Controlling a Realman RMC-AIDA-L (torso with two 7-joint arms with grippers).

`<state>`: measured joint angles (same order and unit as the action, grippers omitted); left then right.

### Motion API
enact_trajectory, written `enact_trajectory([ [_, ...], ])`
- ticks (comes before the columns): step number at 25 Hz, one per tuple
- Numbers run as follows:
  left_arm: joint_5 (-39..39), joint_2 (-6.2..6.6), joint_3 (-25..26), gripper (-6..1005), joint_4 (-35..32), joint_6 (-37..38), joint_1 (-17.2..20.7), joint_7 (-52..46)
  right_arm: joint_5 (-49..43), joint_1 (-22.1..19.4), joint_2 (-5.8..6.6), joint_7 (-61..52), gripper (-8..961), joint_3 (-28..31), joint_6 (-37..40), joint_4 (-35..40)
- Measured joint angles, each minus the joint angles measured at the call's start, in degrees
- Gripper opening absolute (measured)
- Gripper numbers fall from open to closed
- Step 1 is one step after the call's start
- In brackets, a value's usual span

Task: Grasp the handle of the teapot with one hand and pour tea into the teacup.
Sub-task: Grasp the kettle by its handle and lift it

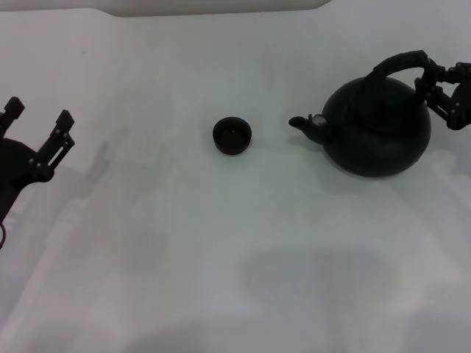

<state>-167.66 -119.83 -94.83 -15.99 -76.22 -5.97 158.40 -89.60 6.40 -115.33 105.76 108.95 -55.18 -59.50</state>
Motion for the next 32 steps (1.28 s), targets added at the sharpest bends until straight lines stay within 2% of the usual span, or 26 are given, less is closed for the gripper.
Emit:
enact_trajectory([
  [3,0.06,0.03,0.00,872,0.00,0.01,0.00,-0.02,0.48,-0.26,-0.04,0.46,272,-0.38,0.34,0.00],
  [8,0.06,0.12,0.00,718,0.54,-0.39,0.00,-0.02,0.68,-0.30,-0.06,1.56,188,-0.41,0.34,0.00],
  [11,0.05,0.14,0.00,722,0.58,-0.41,0.00,-0.03,1.46,-0.01,-0.07,2.62,138,-0.49,0.10,0.46],
  [22,0.03,0.13,0.00,722,0.65,-0.18,-0.18,-0.02,9.91,0.16,-0.16,10.10,130,-1.32,0.98,3.96],
  [32,0.19,0.12,-0.73,707,1.10,-0.46,0.43,-0.02,14.62,0.19,-0.31,10.86,112,-2.74,2.37,4.27],
])
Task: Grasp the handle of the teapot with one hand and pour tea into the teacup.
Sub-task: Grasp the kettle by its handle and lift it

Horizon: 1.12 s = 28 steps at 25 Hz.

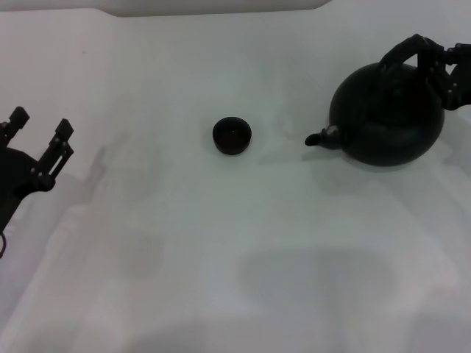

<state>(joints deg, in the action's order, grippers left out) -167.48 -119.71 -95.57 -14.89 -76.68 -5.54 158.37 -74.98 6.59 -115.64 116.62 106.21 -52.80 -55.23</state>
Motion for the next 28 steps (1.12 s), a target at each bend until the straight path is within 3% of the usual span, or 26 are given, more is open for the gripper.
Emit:
enact_trajectory([
  [9,-0.02,-0.08,-0.15,706,2.05,-0.29,0.19,0.00,3.73,0.17,-0.10,2.77,111,-5.44,2.93,-2.19],
  [16,-0.07,-0.16,-0.15,705,3.50,-1.44,0.30,-0.02,4.70,-0.58,-0.16,5.13,111,-13.36,11.94,-8.24],
  [28,-0.23,-0.17,-0.14,706,4.19,-1.63,0.35,-0.24,4.77,-1.36,0.04,5.23,112,-20.77,22.92,-14.69],
])
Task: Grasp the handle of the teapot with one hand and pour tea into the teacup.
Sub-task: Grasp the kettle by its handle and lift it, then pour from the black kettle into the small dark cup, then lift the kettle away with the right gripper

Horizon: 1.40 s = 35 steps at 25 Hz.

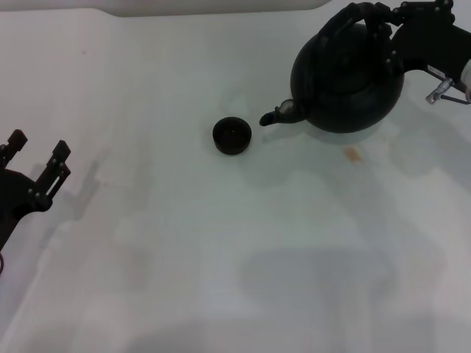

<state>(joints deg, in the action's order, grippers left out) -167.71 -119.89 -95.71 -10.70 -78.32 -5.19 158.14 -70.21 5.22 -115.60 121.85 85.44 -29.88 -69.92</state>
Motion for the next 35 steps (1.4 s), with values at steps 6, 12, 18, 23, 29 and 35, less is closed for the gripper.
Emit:
enact_trajectory([
  [6,0.08,0.08,0.00,706,0.00,-0.44,-0.35,-0.35,-0.29,0.18,0.03,0.03,111,-1.00,2.44,-0.35],
  [12,0.11,0.32,0.00,706,-0.17,-0.53,-0.68,-0.38,-0.45,0.39,0.03,0.05,112,-2.02,4.42,-0.56],
  [18,0.05,0.46,0.42,706,-0.57,-0.54,-0.71,-0.38,-0.13,0.21,-0.07,0.05,112,-3.39,5.10,-1.63],
  [23,0.00,0.46,0.51,706,-0.61,-0.62,-0.70,-0.16,-0.29,0.39,0.03,0.05,111,-6.72,8.16,-2.91],
  [29,0.00,0.44,0.53,705,-0.40,-0.62,-0.78,-0.04,-0.61,1.87,0.22,0.22,112,-10.71,12.79,-3.12],
  [35,0.01,0.42,0.53,705,-0.13,-0.47,-0.78,-0.03,-0.67,2.98,0.21,1.49,111,-13.94,17.60,-3.60],
])
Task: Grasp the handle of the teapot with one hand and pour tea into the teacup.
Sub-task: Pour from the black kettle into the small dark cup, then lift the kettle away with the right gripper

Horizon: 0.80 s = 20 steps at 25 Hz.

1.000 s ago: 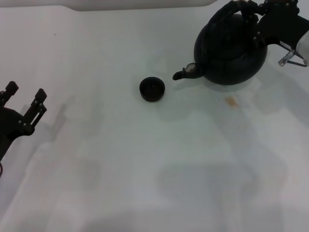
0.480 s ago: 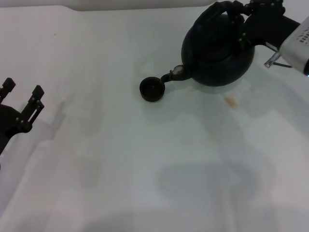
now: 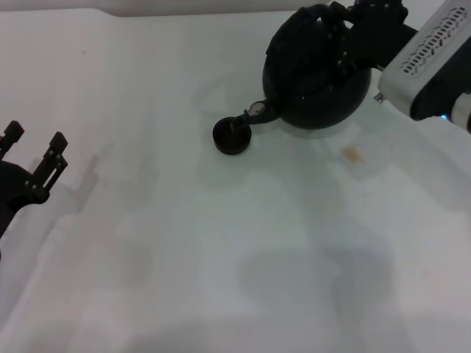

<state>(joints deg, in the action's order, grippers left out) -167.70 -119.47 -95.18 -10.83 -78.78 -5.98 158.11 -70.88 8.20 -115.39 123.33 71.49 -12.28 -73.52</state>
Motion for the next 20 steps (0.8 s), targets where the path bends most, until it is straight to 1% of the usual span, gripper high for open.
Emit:
enact_trajectory([
  [4,0.01,-0.05,0.00,705,0.02,0.06,0.00,-0.11,-0.09,0.62,0.02,0.69,112,-1.20,2.30,-0.23],
  [11,-0.01,-0.06,0.09,705,-0.07,0.11,0.00,-0.24,-0.13,1.28,-0.01,0.94,110,-1.49,3.79,-0.15],
  [20,-0.09,-0.06,0.09,706,-0.22,0.21,-0.56,-0.35,-0.14,1.55,0.08,3.81,108,-3.90,7.15,0.05],
])
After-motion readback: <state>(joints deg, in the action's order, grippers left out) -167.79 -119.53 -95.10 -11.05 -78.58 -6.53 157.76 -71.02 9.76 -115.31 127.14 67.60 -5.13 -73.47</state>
